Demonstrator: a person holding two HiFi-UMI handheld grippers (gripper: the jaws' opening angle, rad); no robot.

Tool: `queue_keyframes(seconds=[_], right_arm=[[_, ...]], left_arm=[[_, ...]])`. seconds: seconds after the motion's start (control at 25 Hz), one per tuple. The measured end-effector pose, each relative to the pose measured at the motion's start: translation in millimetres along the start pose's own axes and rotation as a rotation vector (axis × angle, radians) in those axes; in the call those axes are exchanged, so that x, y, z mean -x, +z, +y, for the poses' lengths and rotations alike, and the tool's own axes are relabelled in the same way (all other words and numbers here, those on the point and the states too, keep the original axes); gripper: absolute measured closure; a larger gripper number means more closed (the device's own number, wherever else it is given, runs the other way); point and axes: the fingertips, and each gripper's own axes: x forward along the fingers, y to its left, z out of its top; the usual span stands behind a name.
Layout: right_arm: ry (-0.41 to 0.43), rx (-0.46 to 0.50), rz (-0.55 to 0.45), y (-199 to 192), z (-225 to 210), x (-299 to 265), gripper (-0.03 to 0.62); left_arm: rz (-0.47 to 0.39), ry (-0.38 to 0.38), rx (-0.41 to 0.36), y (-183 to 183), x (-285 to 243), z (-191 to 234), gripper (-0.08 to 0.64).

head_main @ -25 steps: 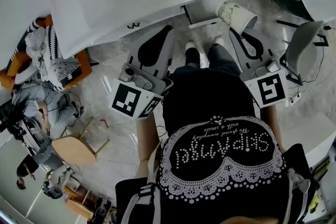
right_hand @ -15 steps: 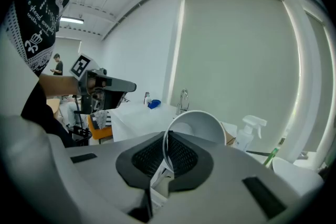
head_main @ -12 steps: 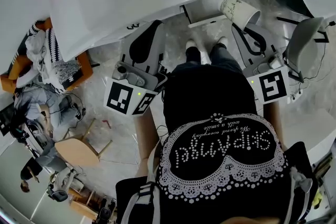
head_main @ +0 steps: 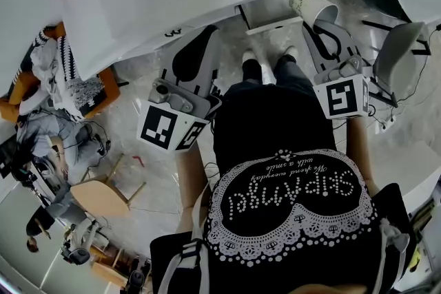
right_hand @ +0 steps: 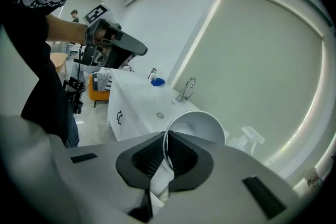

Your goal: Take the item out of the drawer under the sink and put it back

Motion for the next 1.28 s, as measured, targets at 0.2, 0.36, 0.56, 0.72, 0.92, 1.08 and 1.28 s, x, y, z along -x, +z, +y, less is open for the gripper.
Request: queue_keyframes(seconds=[0.2,0.36,0.56,0.72,0.92,1.08,1.28], right_arm=[[0.028,0.060,0.009,-10.5,6.9,-22.5,0.569],[0.056,0.076,0.009,-19.2,15.2,-39.1,0.569],[0.101,0.083,0.038,-33.7,22.9,-62.0,0.569],[0.138,0.096,0.077,-52.0,30.9,-78.6,0.569],[0.160,0.112,0.108,-66.3,36.5,-88.3,0.569],[0.184,0.115,0.120,-72.4,45.2,-91.3,0.569],[0.210,0.111,0.152,-90.8,55.4,-94.2,0.569]], left_arm=[[-0.010,0.005,0.004,-0.6,2.4,0.5,0.557],[-0.002,0.013,0.004,-3.1,7.4,1.3,0.557],[0.015,0.020,-0.013,-7.1,8.8,-3.0,0.557],[0.044,0.025,-0.034,-16.6,4.8,-10.6,0.557],[0.088,0.042,-0.054,-32.2,-0.9,-23.9,0.557],[0.111,0.018,0.001,-48.5,1.1,-35.2,0.557],[0.103,0.017,0.053,-56.1,1.0,-44.3,0.557]])
